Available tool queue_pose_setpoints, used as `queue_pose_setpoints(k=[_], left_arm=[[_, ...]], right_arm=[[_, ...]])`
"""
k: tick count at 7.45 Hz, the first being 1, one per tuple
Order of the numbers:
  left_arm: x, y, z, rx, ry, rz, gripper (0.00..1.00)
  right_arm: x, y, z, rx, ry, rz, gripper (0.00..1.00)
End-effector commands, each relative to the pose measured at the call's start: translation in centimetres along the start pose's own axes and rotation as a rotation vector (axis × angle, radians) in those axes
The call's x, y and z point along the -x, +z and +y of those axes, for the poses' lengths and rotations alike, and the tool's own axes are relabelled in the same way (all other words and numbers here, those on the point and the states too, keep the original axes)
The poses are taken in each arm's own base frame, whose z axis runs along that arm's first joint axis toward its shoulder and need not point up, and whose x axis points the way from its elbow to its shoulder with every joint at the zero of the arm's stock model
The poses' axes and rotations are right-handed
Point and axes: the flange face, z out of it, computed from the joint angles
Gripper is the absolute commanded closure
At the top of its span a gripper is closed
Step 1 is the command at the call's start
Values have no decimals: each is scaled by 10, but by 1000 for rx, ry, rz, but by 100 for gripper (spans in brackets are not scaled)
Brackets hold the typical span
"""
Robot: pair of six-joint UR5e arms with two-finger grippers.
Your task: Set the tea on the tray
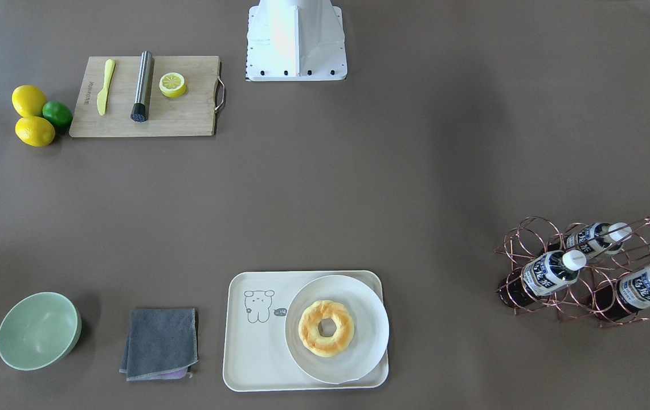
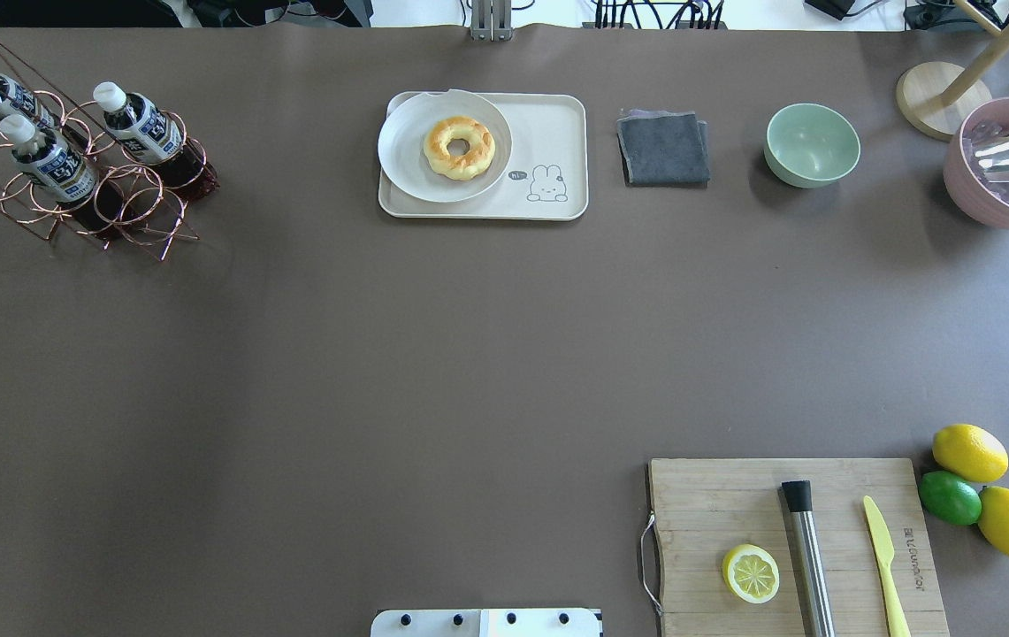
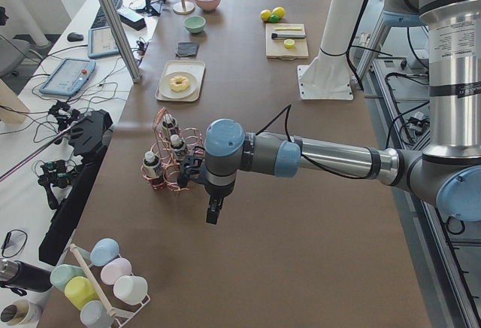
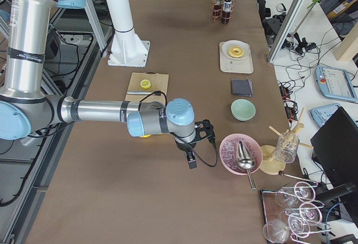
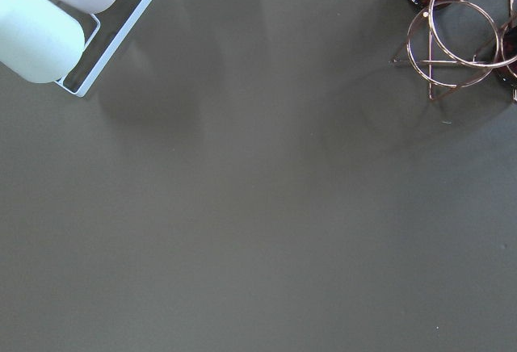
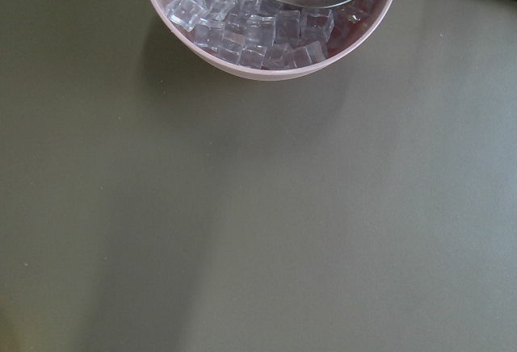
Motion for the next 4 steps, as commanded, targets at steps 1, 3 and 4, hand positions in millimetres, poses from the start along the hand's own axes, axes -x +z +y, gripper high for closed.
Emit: queue_pose_setpoints(k=[1,3,4], left_arm=[[0,0,0,-1,0,0,3],[0,0,0,-2,1,0,3],[-1,-1,-1,-3,4,0,3]], right_arm=[[0,2,2,2,3,-8,0],[0,2,2,2,3,-8,0],[0,1,2,0,1,-7,0]])
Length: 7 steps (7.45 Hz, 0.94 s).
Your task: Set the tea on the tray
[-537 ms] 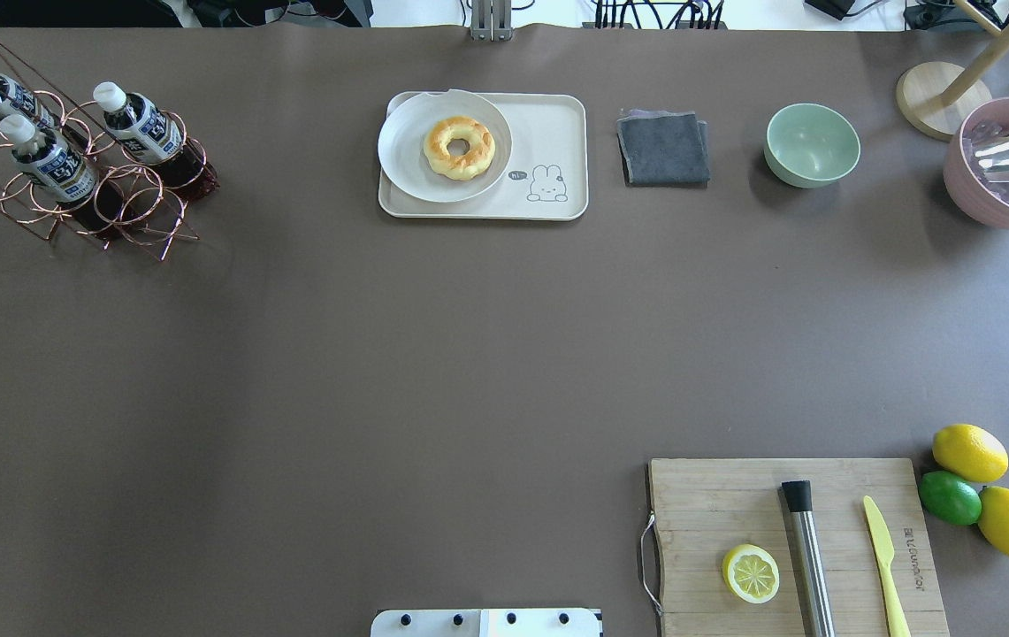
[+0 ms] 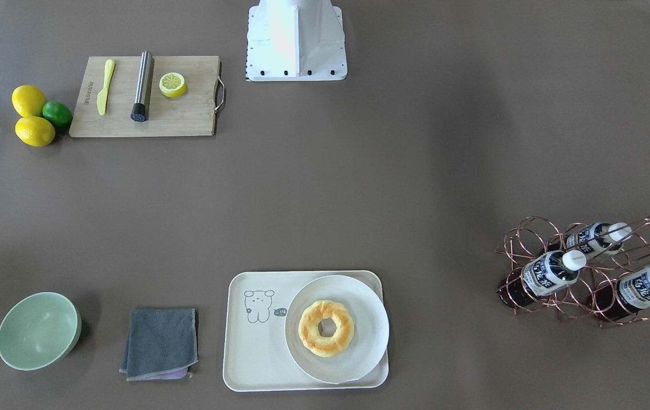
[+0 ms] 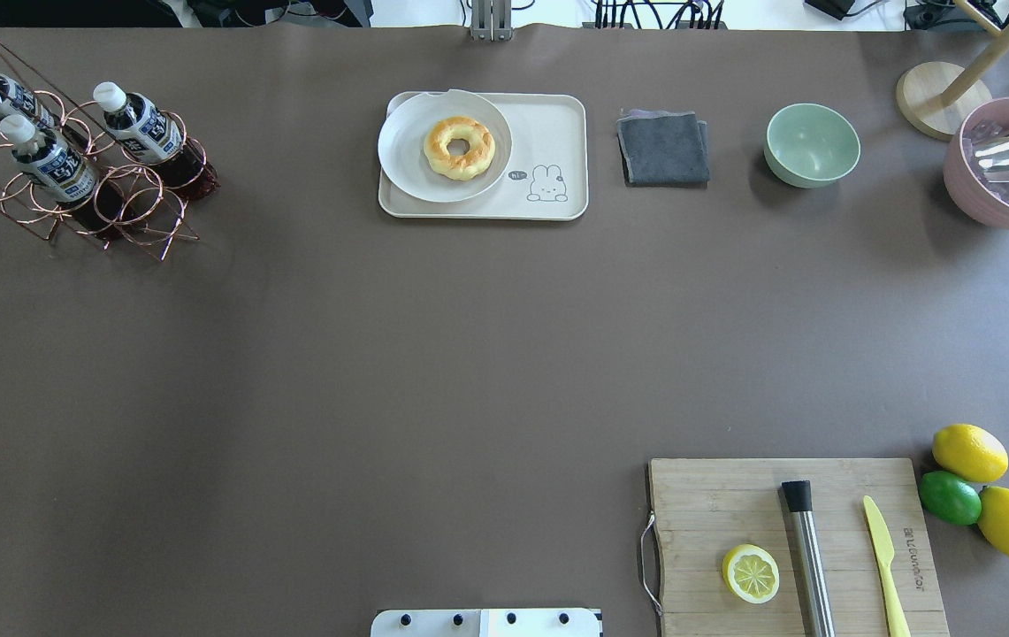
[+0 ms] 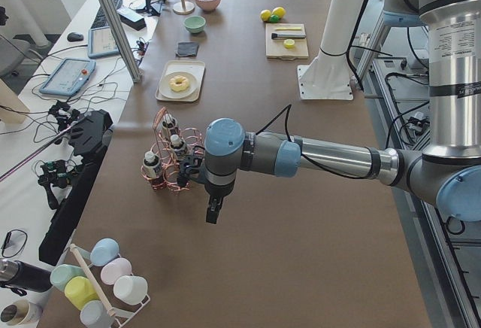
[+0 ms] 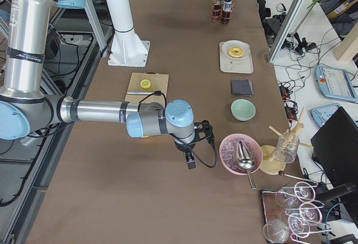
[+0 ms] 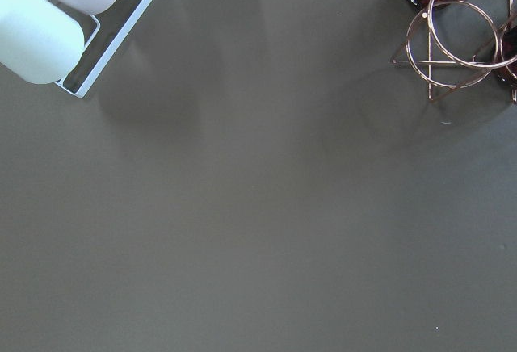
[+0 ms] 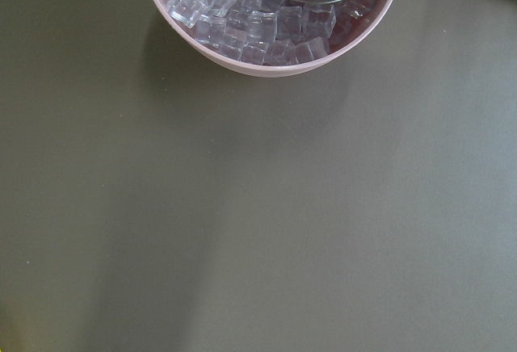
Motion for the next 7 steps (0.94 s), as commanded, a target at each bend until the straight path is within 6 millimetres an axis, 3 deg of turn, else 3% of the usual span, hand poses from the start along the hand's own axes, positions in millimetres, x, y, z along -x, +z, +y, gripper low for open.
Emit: queue_pose_setpoints(k=[1,7], left_arm=[[-2,-3,-3,-8,16,-1,2],[-7,-8,-2,-25,24,-2,3]], right_arm=[[2,-2,-1,-5,-5,2,0],[1,-3,1,-14,-2,-15,0]])
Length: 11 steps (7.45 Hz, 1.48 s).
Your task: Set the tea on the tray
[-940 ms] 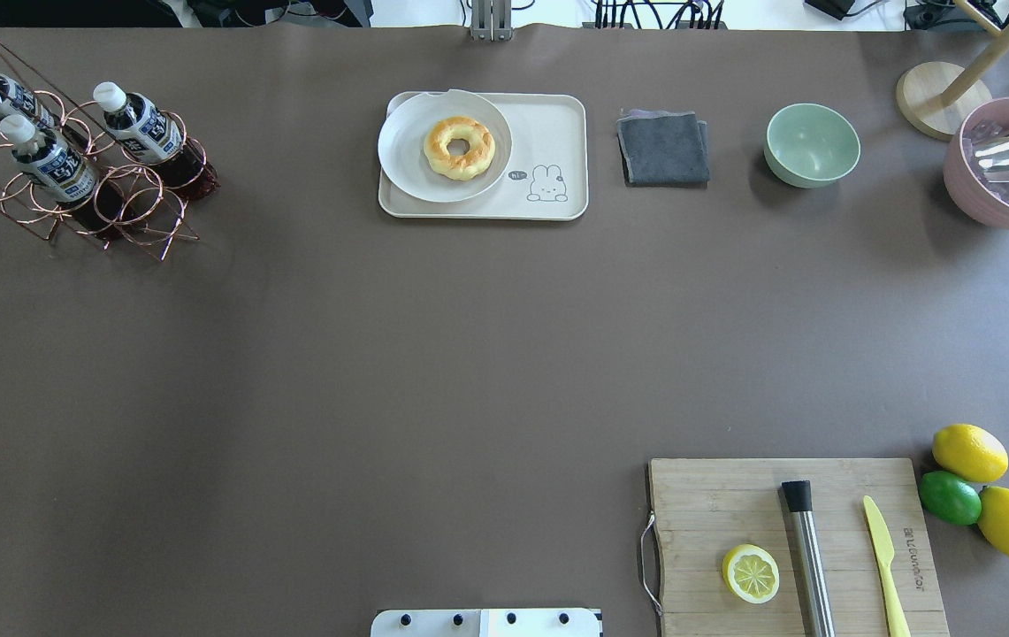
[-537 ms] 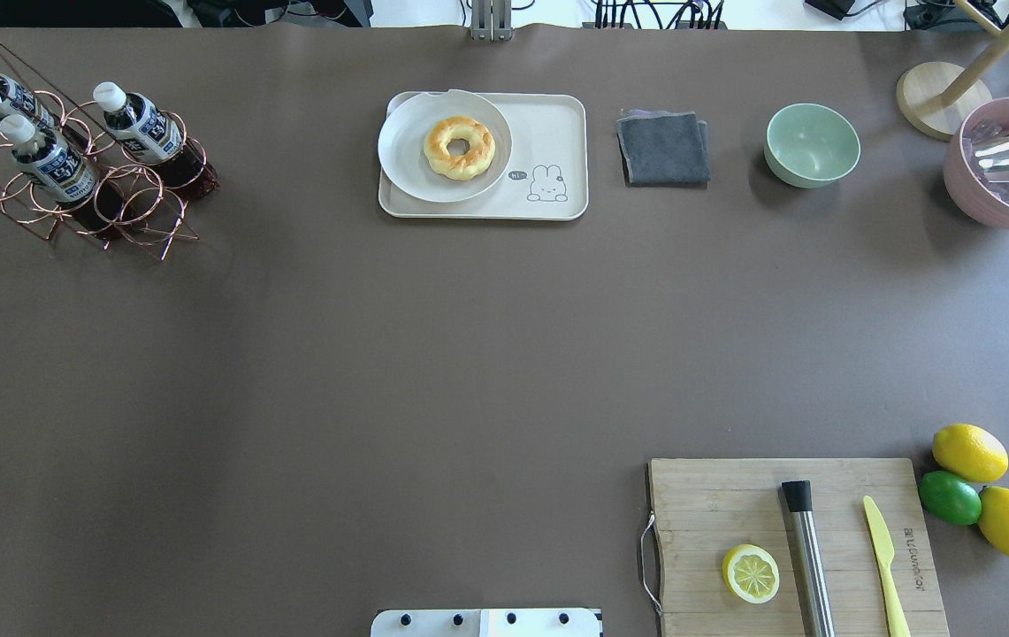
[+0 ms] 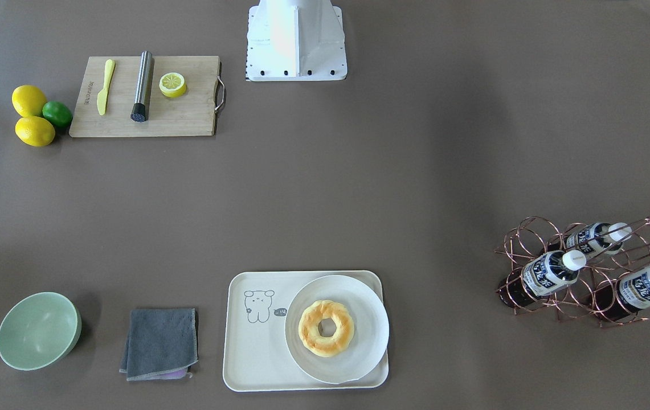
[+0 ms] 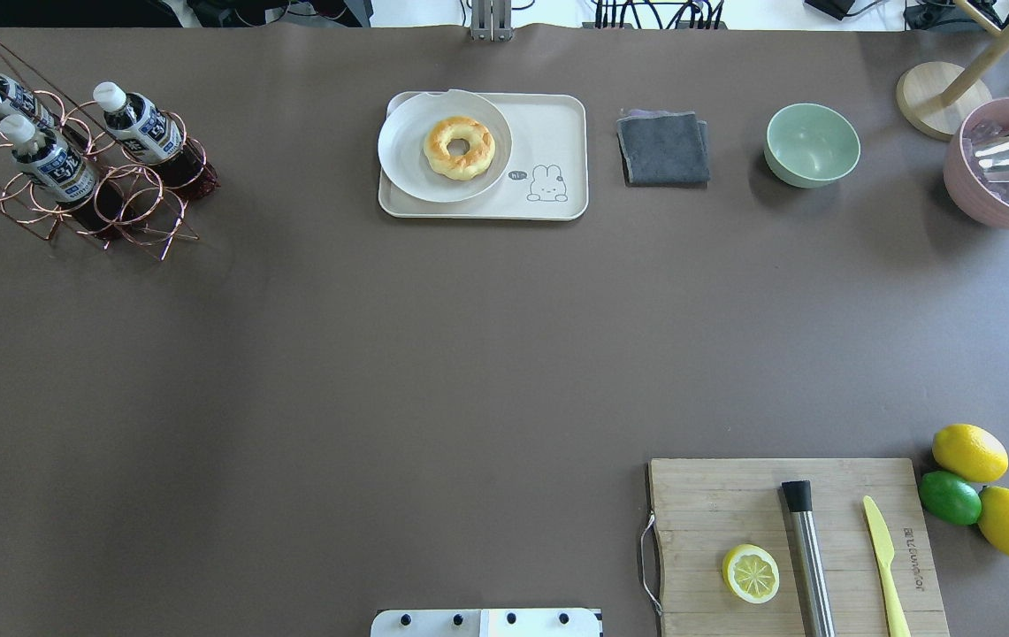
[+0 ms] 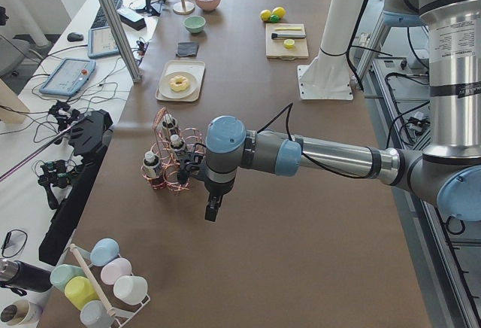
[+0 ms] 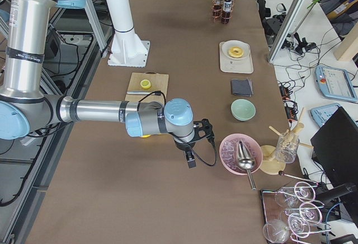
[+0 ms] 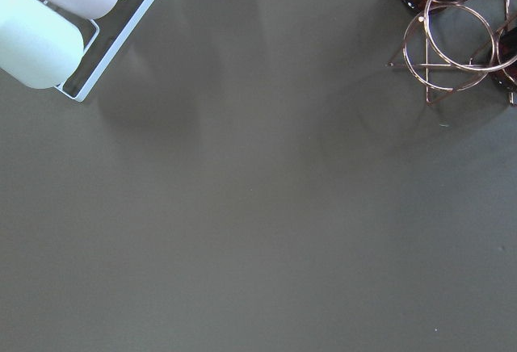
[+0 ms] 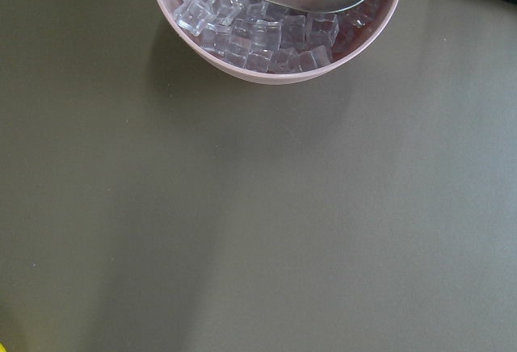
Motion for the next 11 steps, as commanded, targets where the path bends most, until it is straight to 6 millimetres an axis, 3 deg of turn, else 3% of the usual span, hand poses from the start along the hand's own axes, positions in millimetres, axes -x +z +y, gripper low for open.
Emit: queue_pose_setpoints(k=[1,3,9,11], left_arm=[[-10,-12,0,-25,9,39,3],[-11,-11,-5,-25,8,60,3],[-10,-10,0,-24,9,64,3],[-14,-17,-8,-61,38,52,3]], right_arm=[[-1,2,2,1,5,-14,0],[0,6,14,9,16,-41,0],[1,4,16,8,12,-37,0],[-1,4,19,9,20,-37,0]])
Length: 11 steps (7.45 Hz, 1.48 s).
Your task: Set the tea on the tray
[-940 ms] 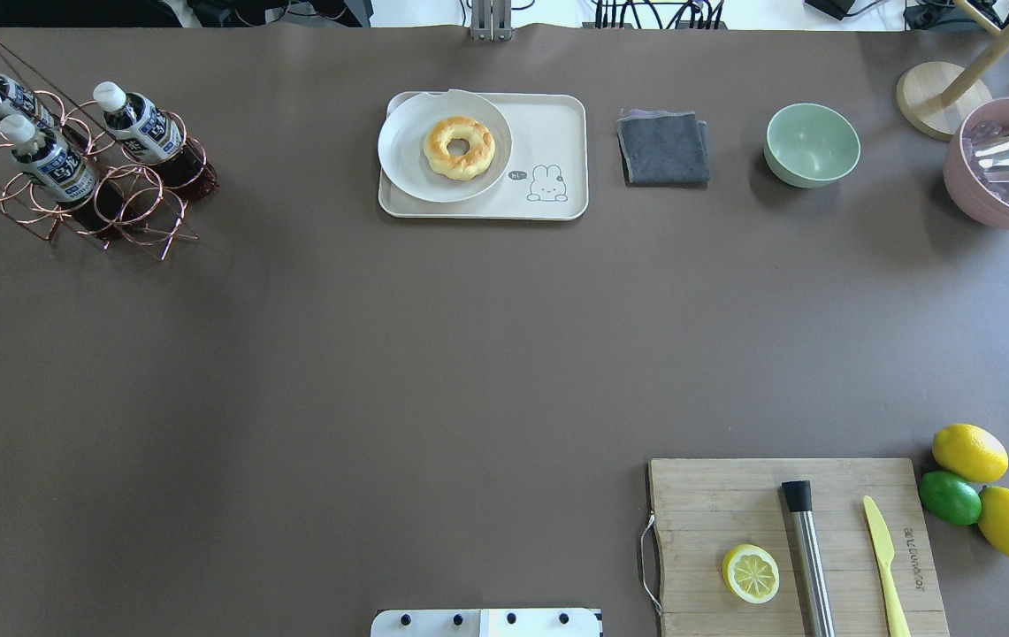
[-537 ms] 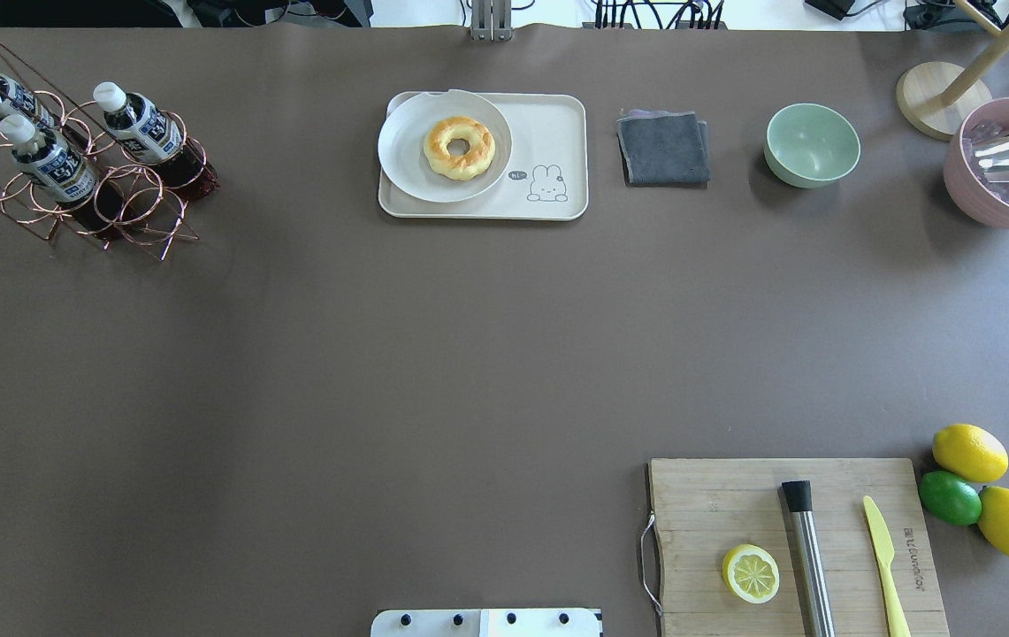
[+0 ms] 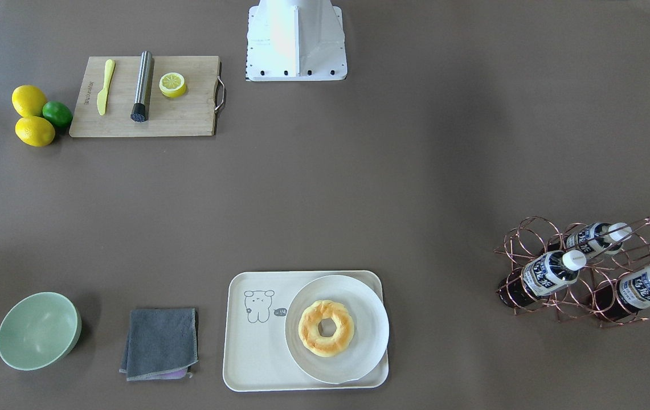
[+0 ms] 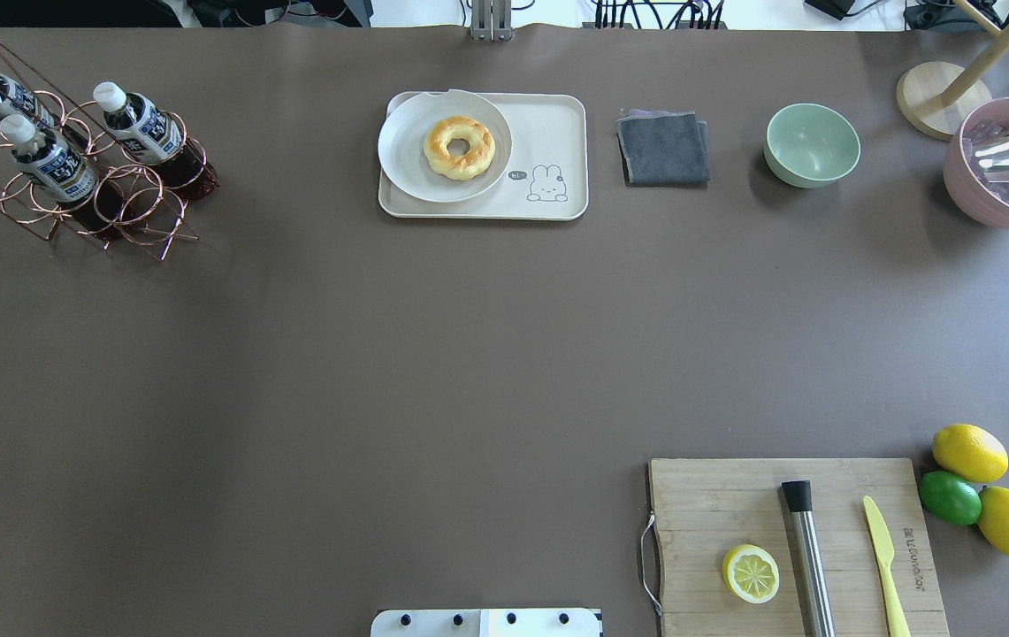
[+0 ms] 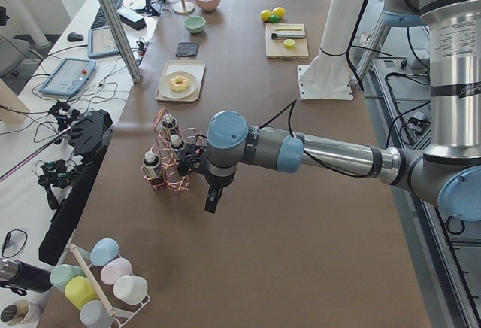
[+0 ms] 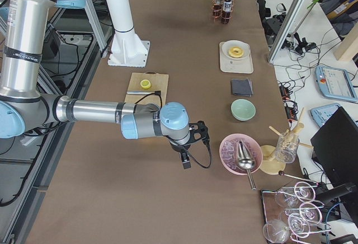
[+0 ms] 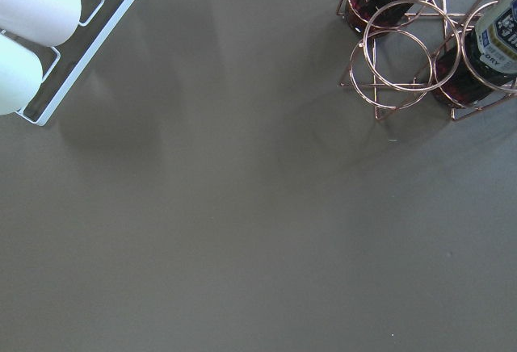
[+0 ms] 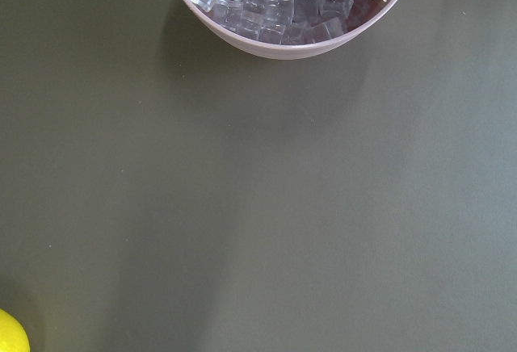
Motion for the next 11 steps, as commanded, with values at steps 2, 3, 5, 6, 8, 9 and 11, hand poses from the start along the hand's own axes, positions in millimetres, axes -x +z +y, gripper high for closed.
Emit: queue_pose_setpoints(k=[2,3,5,6,8,9,11], left_arm=[[-6,-9,-5,-64,55,-9,3],[-13,-14,-7,-96,56,-9,2],[-40,-23,-10,-225,-34,27,2],[-53,-20,-13,-229,-86,46,2],[-85,4,-22,-266,-15,8,3],[-92,9,-31,-279,10,-28,3],[-123,26,-56,-291,74,-60,3]], right_arm=[[-4,3,4,8,13,1,0],[-4,4,5,9,14,-2,0],[-3,4,6,8,9,-8,0],[-3,4,5,8,9,-8,0],[-4,4,6,9,6,-5,0],[-3,5,11,12,8,-12,0],[-2,5,15,15,9,-11,0]])
